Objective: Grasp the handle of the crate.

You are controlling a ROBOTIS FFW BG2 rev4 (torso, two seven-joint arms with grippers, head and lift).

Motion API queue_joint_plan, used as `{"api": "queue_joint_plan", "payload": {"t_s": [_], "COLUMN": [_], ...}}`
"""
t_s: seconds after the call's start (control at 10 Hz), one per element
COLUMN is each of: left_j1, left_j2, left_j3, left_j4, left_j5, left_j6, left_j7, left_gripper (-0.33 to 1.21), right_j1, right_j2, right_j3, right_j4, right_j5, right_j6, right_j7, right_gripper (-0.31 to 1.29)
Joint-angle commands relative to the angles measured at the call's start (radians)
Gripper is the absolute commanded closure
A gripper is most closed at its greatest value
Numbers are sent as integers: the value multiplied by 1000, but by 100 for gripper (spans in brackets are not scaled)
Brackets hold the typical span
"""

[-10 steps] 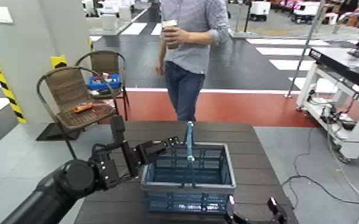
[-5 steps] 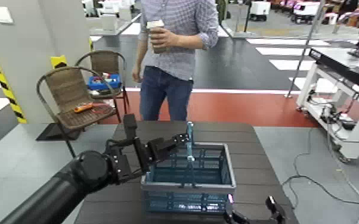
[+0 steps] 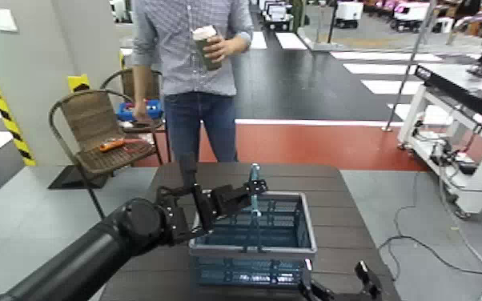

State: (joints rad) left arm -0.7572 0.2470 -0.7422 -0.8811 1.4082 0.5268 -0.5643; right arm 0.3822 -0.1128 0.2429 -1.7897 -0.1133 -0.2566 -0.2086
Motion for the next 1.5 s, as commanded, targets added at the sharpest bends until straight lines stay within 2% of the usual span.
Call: {"api": "queue_joint_plan", "payload": {"t_s": [0.1,0.2,0.3,0.4,0.5,0.7,0.9,1.0,1.5], "left_j1": [-11,-14,-16,-17,-19,-19,-19,-17,-2], "left_j2": [-5,-5,-5,-5,-5,-5,-3,-3,5], "left_j3": [-23,-25,-26,-26,-28,-29,-31,-33,-8], "left_j4": [24,27,28,30,33,39,42,44,8], "left_j5": [20,20,20,21,23,23,23,23,23], "left_j6": [-19,-24,-25,-25,-25,-25,-19,-16,22], "left_j7": [-6,-8,-9,-11,-14,-19,-19,-19,-19], "left_gripper": [11,14,30,58,63,111,114,120,120], "right_j1": [-3,-3,-3,-3,-3,-3,-3,-3,3], "right_j2": [-1,-1,-1,-2,-2,-2,-2,-2,-2], "right_j3": [4,6,6,7,7,7,9,7,4], "right_j4": [4,4,4,4,3,4,4,4,1], "right_j5": [-6,-6,-6,-6,-8,-9,-9,-9,-11], "right_j6": [-4,-4,-4,-4,-4,-4,-4,-4,-6], "right_j7": [0,0,0,0,0,0,0,2,0], "right_gripper": [15,15,15,15,15,15,15,15,15]}}
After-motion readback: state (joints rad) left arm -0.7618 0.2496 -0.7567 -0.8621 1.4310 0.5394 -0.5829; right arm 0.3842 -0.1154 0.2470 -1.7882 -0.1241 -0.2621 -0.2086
